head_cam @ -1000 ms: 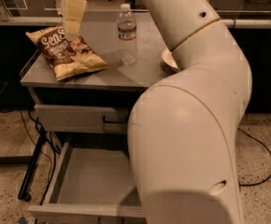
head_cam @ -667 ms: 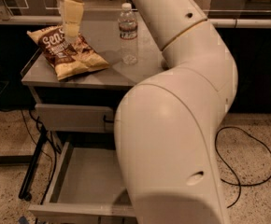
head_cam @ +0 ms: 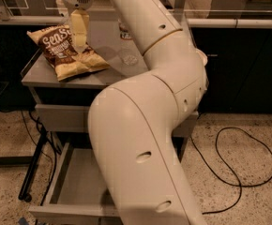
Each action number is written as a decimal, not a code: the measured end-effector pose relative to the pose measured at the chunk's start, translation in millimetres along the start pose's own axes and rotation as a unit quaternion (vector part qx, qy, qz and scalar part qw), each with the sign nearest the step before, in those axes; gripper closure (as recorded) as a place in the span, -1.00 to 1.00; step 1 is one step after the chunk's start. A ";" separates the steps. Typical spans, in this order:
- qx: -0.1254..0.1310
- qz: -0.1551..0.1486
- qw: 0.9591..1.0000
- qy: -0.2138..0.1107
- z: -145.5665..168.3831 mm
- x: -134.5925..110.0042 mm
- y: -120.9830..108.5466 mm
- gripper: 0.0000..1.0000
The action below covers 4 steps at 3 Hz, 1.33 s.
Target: Place brown chip bag into middle drawer
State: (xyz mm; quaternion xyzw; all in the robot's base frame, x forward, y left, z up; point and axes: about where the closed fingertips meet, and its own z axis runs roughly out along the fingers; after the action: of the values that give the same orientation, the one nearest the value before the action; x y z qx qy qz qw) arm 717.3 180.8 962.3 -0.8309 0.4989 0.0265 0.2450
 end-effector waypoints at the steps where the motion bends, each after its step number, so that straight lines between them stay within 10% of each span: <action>1: -0.002 0.007 1.000 -0.003 16.1 13.8 -5.3 -1.00; 4: -0.018 0.012 0.999 -0.023 80.5 25.8 -13.4 -1.00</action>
Offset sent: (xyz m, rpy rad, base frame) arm 0.0521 -0.0119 -0.0288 -0.0654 0.1158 0.0131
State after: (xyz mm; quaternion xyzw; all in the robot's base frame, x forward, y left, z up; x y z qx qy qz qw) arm 757.7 199.8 889.2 -0.8286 0.5022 0.0577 0.2408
